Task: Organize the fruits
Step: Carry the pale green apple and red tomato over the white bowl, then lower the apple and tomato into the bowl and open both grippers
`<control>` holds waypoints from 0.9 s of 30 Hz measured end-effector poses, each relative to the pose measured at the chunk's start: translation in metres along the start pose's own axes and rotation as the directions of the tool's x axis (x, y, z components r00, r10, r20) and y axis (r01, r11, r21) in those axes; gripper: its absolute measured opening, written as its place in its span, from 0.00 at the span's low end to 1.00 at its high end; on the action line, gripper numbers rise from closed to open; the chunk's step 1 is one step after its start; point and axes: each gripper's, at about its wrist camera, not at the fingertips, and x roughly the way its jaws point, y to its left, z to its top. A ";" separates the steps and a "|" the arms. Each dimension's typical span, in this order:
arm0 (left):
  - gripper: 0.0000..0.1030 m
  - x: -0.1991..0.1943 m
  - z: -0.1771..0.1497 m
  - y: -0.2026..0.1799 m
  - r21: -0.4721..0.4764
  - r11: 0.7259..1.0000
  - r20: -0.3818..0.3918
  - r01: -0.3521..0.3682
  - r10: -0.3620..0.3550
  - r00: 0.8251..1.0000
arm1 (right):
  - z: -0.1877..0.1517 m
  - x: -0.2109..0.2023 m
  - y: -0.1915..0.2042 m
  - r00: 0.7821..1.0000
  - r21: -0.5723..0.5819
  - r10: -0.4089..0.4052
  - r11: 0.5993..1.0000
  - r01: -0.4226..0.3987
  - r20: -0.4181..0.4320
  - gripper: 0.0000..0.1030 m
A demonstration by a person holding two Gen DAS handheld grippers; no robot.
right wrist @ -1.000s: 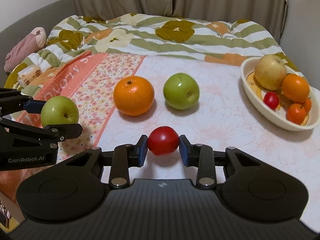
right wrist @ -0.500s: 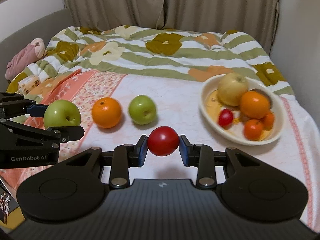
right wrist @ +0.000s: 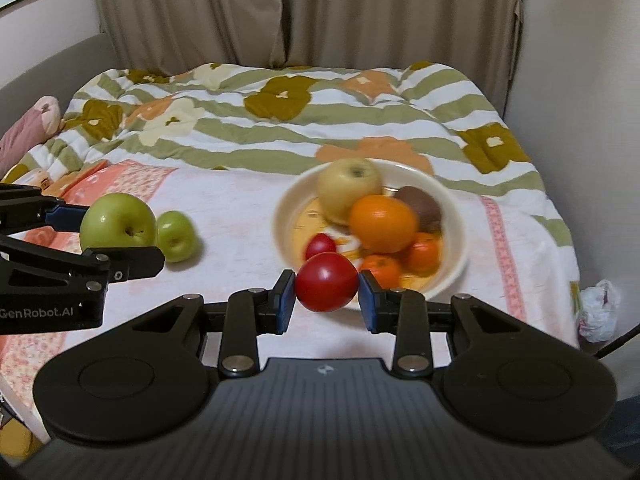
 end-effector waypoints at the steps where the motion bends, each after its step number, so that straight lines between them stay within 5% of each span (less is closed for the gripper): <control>1: 0.60 0.005 0.003 -0.006 0.000 1.000 -0.002 0.003 -0.003 1.000 | 0.000 0.002 -0.008 1.000 0.000 -0.002 1.000 0.002 -0.002 0.47; 14: 0.60 0.079 0.030 -0.066 0.019 1.000 -0.035 0.025 -0.024 0.999 | 0.001 0.035 -0.085 0.999 -0.004 0.015 1.000 -0.015 -0.042 0.47; 24: 0.61 0.110 0.035 -0.083 0.061 0.998 -0.035 -0.004 0.006 0.999 | 0.000 0.055 -0.103 0.997 -0.006 0.055 0.998 -0.055 -0.056 0.47; 27: 0.76 0.108 0.036 -0.084 0.079 0.997 -0.034 -0.025 0.028 0.999 | 0.001 0.055 -0.106 0.997 -0.002 0.049 0.999 -0.049 -0.053 0.47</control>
